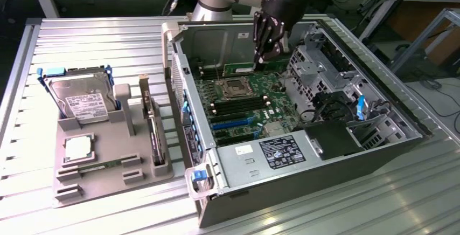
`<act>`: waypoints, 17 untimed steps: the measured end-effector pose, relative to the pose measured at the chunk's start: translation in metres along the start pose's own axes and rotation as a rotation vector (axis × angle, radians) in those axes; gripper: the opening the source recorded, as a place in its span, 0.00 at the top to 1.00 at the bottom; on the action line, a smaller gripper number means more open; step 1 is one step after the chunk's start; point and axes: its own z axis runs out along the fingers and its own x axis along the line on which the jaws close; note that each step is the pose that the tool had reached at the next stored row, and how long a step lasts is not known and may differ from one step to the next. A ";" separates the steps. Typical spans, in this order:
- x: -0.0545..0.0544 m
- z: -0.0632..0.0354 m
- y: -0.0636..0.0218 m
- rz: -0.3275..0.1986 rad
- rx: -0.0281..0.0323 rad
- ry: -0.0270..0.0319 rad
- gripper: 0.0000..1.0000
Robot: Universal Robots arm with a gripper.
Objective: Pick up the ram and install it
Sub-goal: 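Insert the ram into the slot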
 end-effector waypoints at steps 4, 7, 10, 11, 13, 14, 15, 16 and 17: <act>0.000 0.0111 -0.0015 0.000 0.0001 0.0000 0.85; 0.000 0.0218 -0.0030 0.000 0.0000 0.0002 0.85; -0.001 0.0328 -0.0039 0.000 0.0000 0.0001 0.85; -0.001 0.0346 -0.0040 0.000 0.0001 0.0001 0.85; -0.001 0.0390 -0.0044 0.000 0.0000 0.0002 0.85; -0.004 0.0415 -0.0047 0.000 0.0000 0.0005 0.85; -0.009 0.0432 -0.0047 0.000 0.0001 0.0007 0.85; -0.013 0.0442 -0.0047 0.000 0.0001 0.0014 0.85; -0.015 0.0456 -0.0051 -0.001 0.0001 0.0023 0.85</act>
